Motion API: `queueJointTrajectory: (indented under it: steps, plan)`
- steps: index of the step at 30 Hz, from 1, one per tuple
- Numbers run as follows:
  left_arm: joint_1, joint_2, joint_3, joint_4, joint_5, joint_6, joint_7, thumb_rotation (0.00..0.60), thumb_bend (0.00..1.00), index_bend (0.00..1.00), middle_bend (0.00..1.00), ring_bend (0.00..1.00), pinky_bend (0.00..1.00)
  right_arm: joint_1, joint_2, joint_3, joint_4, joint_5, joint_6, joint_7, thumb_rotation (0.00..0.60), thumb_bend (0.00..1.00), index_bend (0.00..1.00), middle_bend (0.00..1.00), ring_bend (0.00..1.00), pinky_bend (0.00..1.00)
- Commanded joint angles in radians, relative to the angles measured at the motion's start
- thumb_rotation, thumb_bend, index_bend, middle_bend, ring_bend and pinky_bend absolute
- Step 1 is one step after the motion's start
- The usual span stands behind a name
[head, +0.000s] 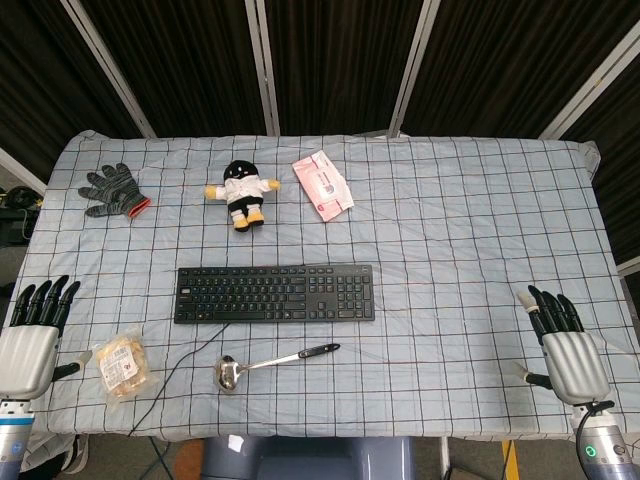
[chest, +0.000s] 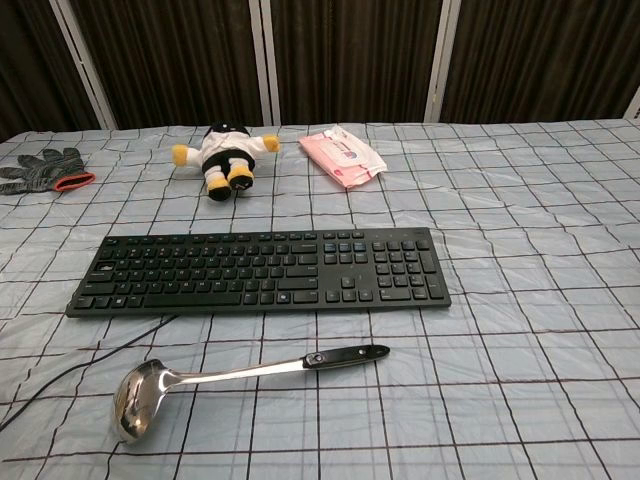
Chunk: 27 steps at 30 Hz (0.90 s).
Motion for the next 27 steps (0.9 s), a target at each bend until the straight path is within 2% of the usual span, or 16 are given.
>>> queueJointTrajectory:
  steps: [1,19,21,22,23,24,25,26,27]
  plan:
    - [0.000,0.000,0.000,0.000,0.000,0.000,0.000,0.600,0.06,0.00,0.00,0.00,0.00,0.000,0.000,0.000,0.000,0.000,0.000,-0.001,0.600,0.09,0.04,0.00,0.00,0.00]
    - [-0.006,0.002,0.003,-0.004,0.006,-0.011,-0.007,0.600,0.07,0.00,0.00,0.00,0.00,0.000,-0.001,0.002,-0.004,0.007,-0.002,-0.004,0.600,0.09,0.04,0.00,0.00,0.00]
    - [-0.007,0.003,0.003,-0.005,0.006,-0.014,-0.008,0.600,0.16,0.00,0.00,0.00,0.00,0.000,-0.001,0.002,-0.004,0.008,-0.003,-0.005,0.600,0.09,0.04,0.00,0.00,0.00]
    - [-0.009,0.005,0.002,-0.008,0.005,-0.017,-0.009,0.600,0.25,0.00,0.00,0.00,0.01,0.000,-0.001,0.001,-0.005,0.008,-0.004,-0.005,0.600,0.09,0.04,0.00,0.00,0.00]
    - [-0.011,0.008,0.001,-0.012,0.004,-0.018,-0.009,0.600,0.36,0.00,0.04,0.03,0.06,0.000,-0.002,0.001,-0.006,0.008,-0.005,-0.005,0.600,0.09,0.04,0.00,0.00,0.00]
    - [-0.015,0.010,-0.006,-0.018,0.003,-0.017,-0.007,0.600,0.42,0.00,0.09,0.07,0.11,0.000,-0.001,0.000,-0.007,0.007,-0.006,-0.004,0.600,0.09,0.04,0.00,0.00,0.00]
    - [-0.019,0.012,-0.010,-0.021,0.003,-0.019,-0.007,0.600,0.51,0.00,0.21,0.17,0.20,0.001,-0.001,0.000,-0.007,0.007,-0.007,-0.003,0.600,0.09,0.04,0.00,0.00,0.00]
    - [-0.025,0.015,-0.015,-0.030,-0.002,-0.027,-0.006,0.600,0.59,0.00,0.38,0.30,0.28,0.001,0.000,-0.001,-0.007,0.006,-0.007,-0.002,0.600,0.09,0.04,0.00,0.00,0.00]
    - [-0.031,0.016,-0.019,-0.040,-0.009,-0.036,-0.006,0.600,0.64,0.01,0.49,0.39,0.34,0.000,0.001,-0.001,-0.007,0.006,-0.007,-0.001,0.600,0.09,0.04,0.00,0.00,0.00]
